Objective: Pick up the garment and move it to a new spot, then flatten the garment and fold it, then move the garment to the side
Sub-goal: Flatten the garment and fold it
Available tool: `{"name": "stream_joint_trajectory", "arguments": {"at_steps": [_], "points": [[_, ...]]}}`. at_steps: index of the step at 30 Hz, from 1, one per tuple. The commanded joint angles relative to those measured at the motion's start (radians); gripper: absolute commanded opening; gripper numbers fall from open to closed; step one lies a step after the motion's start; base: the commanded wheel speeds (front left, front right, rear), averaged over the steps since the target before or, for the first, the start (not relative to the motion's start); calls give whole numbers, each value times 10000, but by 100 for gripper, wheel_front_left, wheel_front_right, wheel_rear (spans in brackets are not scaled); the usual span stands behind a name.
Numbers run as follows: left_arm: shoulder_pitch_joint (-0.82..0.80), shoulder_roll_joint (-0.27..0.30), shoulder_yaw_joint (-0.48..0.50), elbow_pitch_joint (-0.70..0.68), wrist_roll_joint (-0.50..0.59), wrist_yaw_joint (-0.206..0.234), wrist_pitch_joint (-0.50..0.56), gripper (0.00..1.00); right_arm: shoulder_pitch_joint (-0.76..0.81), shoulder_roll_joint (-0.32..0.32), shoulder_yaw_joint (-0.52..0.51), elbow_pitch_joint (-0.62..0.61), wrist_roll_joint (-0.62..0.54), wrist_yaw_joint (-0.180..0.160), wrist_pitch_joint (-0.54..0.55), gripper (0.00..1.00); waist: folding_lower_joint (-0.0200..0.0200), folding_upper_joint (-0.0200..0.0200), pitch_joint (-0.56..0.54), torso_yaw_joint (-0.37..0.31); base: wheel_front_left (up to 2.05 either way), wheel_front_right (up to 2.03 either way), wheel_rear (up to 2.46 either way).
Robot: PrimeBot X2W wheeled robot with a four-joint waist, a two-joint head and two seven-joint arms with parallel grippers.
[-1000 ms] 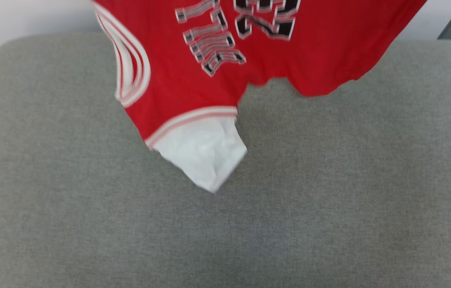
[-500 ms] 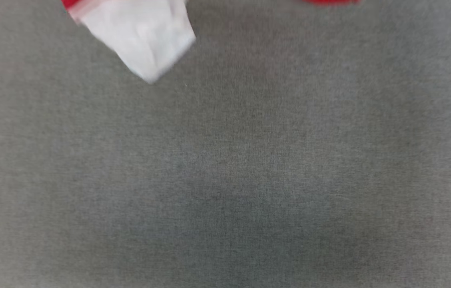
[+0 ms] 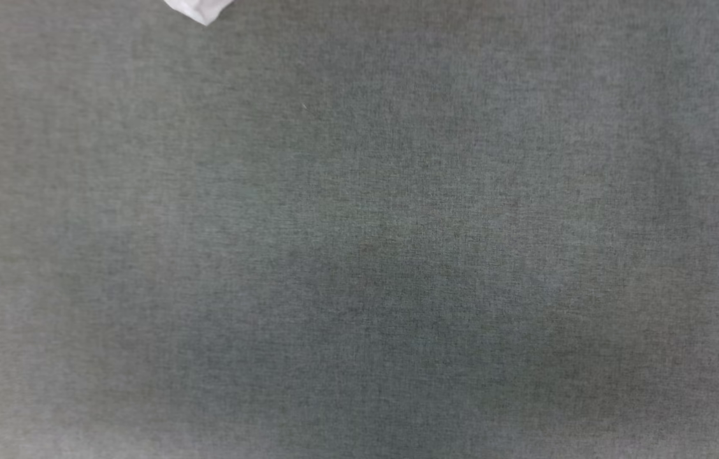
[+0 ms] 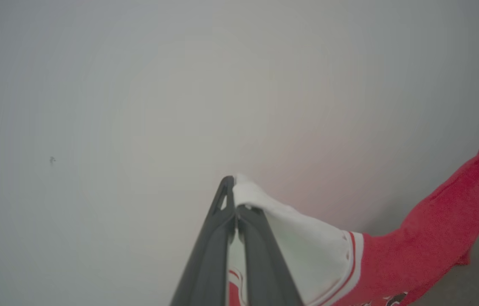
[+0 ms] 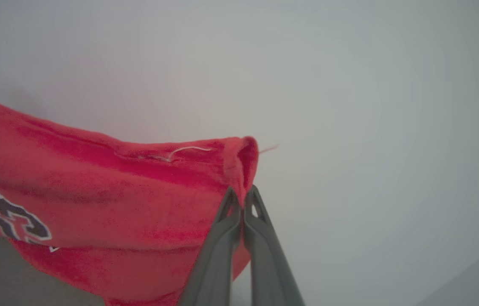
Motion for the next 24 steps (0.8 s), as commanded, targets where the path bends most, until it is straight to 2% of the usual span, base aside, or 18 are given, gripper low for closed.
{"name": "stream_joint_trajectory", "arguments": {"at_steps": [1, 10, 15, 19, 24], "points": [[158, 115, -144, -236, -159, -6, 128, 0, 172, -78, 157, 132, 161, -19, -9, 0, 0, 0, -371, 169, 0, 0, 0], [3247, 1731, -1922, -2355, -2153, -5, 2262, 0, 2092, -314, 1702, 967, 2273, -19, 746, 0, 0, 0, -1468, 286, 0, 0, 0], [5004, 2670, -2421, -3560, -3089, 104, 3295, 0, 3676, -596, 2712, 335, 4062, -19, 1696, 0, 0, 0, -2144, 293, 0, 0, 0], [6464, 3426, -2677, -4917, -3797, 741, 3961, 0, 5245, -1201, 3457, -979, 5590, -19, 2754, 0, 0, 0, -2675, 283, 0, 0, 0], [8387, 4419, -2942, -7193, -4589, 1921, 4506, 0, 7544, -2201, 3897, -3178, 7328, -19, 4647, 0, 0, 0, -3252, 276, 0, 0, 0]]}}
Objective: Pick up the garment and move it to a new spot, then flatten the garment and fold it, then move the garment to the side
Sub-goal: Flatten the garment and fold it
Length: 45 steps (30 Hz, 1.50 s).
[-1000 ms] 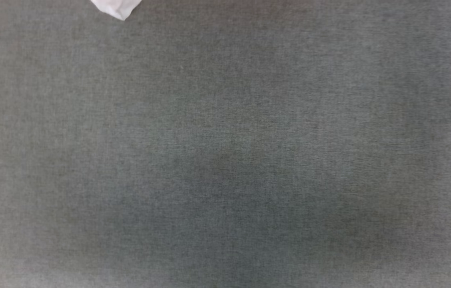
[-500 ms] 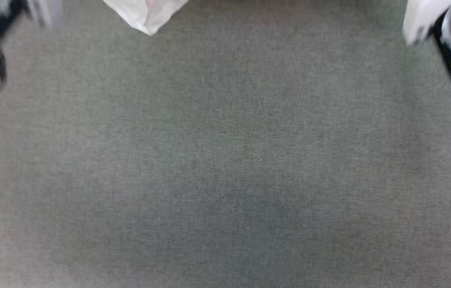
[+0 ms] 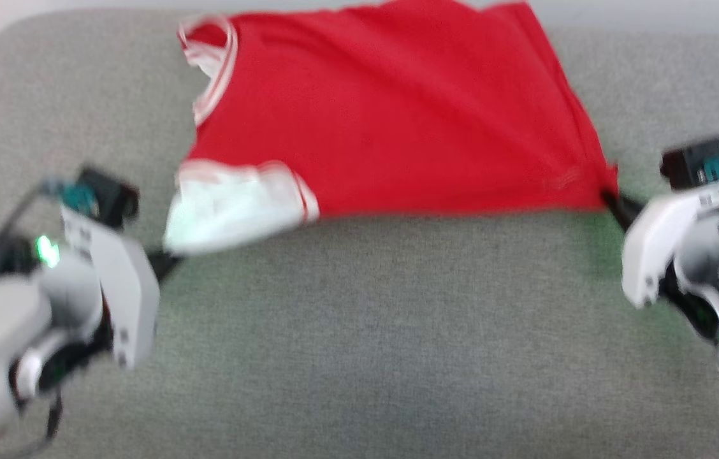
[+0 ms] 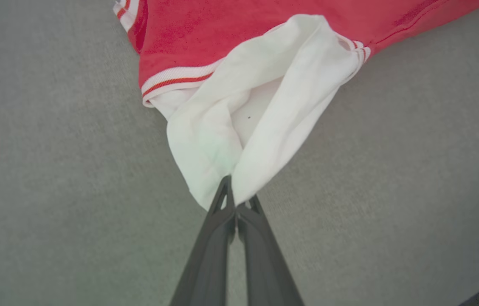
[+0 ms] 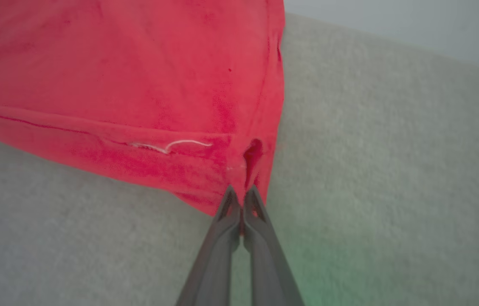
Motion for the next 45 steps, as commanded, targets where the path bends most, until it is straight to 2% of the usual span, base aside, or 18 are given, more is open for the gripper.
{"name": "stream_joint_trajectory", "arguments": {"at_steps": [1, 6, 11, 16, 21, 27, 32, 37, 41, 45], "points": [[463, 260, -26, -492, -224, 320, 61, 0, 587, -248, 7, -480, 338, -19, 388, 0, 0, 0, -541, -10, 0, 0, 0], [2010, 1200, -160, -2491, -837, 1472, 257, 0, 2782, -1066, -547, -2625, 1156, -18, 1984, 0, 0, 0, -877, 32, 0, 0, 0], [3137, 1894, -217, -3694, -1322, 2336, 197, 0, 4804, -1263, -1359, -4466, 1483, -19, 3685, 0, 0, 0, -1062, 51, 0, 0, 0], [4100, 2249, -256, -4503, -2003, 2877, 360, 0, 6438, -1228, -2139, -6086, 1704, -18, 5342, 0, 0, 0, -1126, 35, 0, 0, 0], [5003, 2390, -285, -5064, -2703, 3382, 596, 0, 7765, -1124, -2744, -7119, 1954, -18, 6739, 0, 0, 0, -1140, -10, 0, 0, 0], [5516, 2505, -289, -5554, -3060, 3734, 779, 0, 8510, -954, -3434, -7799, 1884, -18, 7449, 0, 0, 0, -1079, -30, 0, 0, 0], [4870, 2871, 22, -5927, -2330, 3922, 652, 0, 8172, -678, -3955, -8070, 1461, -18, 7136, 0, 0, 0, -1023, -59, 0, 0, 0], [3642, 3218, 563, -6010, -1083, 3779, 850, 0, 7312, -331, -4053, -8124, 762, -18, 6615, 0, 0, 0, -959, -141, 0, 0, 0], [2568, 3034, 909, -5496, -213, 3148, 1289, 0, 6390, -180, -3831, -7796, 339, -18, 6433, 0, 0, 0, -849, -241, 0, 0, 0], [1509, 2432, 1155, -4376, 449, 2276, 1728, 0, 5408, -148, -3494, -7072, 37, -18, 6173, 0, 0, 0, -700, -333, 0, 0, 0]]}}
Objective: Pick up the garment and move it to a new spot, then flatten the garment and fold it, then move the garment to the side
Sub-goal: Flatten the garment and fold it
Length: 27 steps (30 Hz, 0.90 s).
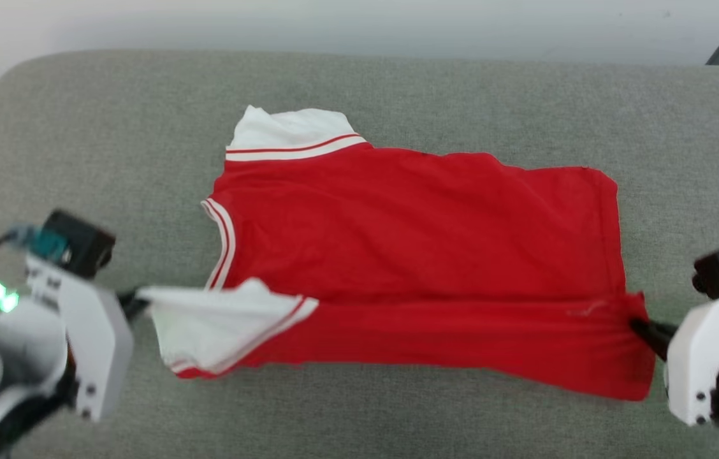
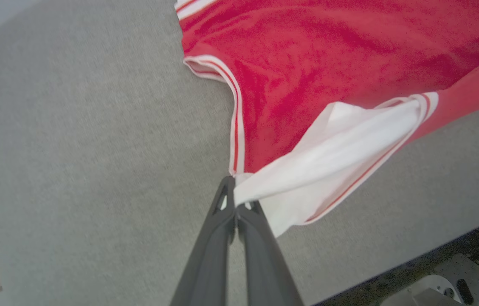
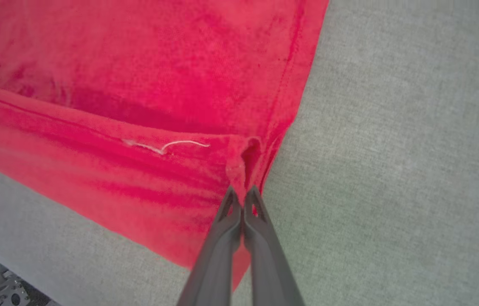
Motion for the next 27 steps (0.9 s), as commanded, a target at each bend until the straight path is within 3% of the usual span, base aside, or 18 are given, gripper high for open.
{"name": "stream_joint_trajectory", "arguments": {"at_steps": [1, 5, 6, 13, 23, 24, 27], "points": [[-416, -357, 43, 559, 290, -394, 153, 0, -429, 34, 174, 359, -134, -16, -158, 0, 0, 0, 123, -79, 0, 0, 0], [-1245, -1315, -7, 2177, 833, -1396, 363, 0, -1414, -15, 685, 1283, -266, -16, -496, 0, 0, 0, 346, -173, 0, 0, 0], [-1245, -1315, -7, 2177, 833, -1396, 363, 0, -1414, -15, 685, 1283, -266, -16, -496, 0, 0, 0, 346, -173, 0, 0, 0], [-1972, -3122, -294, 5115, 970, -2833, 517, 0, -2832, 233, 1576, 3059, -527, -16, -1320, 0, 0, 0, 710, -352, 0, 0, 0], [-1935, -4816, -662, 8287, 552, -3864, 809, 0, -3959, 742, 2428, 5132, -568, -16, -2018, 0, 0, 0, 896, -487, 0, 0, 0], [-1957, -4929, -649, 8514, 506, -3916, 776, 4, -4036, 771, 2484, 5273, -558, -16, -2068, 0, 0, 0, 884, -489, 0, 0, 0], [-2051, -5182, -554, 8997, 334, -4020, 710, 60, -4218, 824, 2673, 5502, -449, -16, -2291, 4, 0, 0, 782, -472, 0, 0, 0]]}}
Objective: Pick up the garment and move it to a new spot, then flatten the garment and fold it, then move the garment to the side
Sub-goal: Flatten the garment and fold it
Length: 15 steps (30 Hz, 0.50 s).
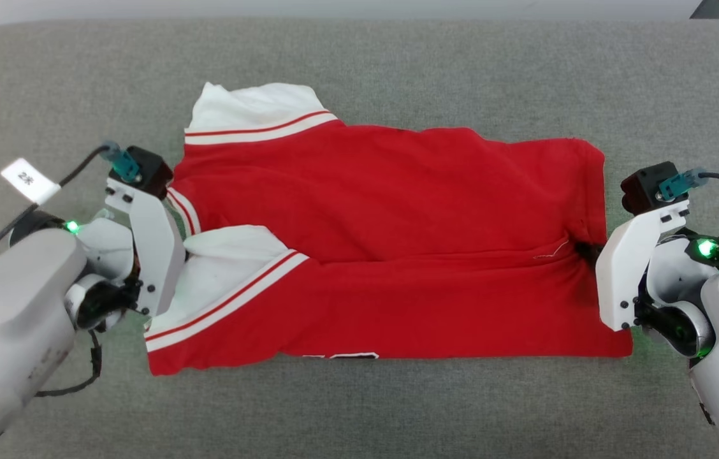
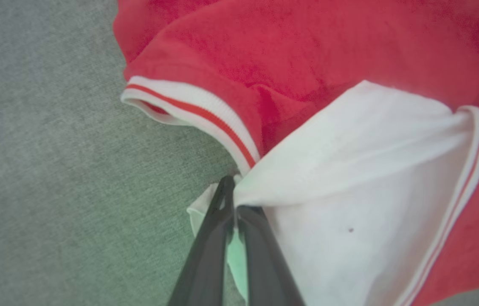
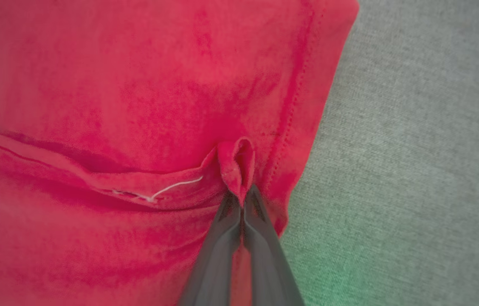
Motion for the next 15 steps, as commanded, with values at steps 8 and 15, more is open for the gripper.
{"name": "stream_joint_trajectory", "arguments": {"at_steps": [8, 15], "points": [[-154, 236, 177, -101, -323, 97, 227, 100, 287, -198, -51, -95, 292, -16, -680, 100, 0, -1, -584, 194, 0, 0, 0], [312, 955, 313, -1664, -751, 1024, 711, 100, 1235, -197, -1231, -1149, -26, -16, -2343, 100, 0, -1, -1169, 482, 0, 0, 0]]}}
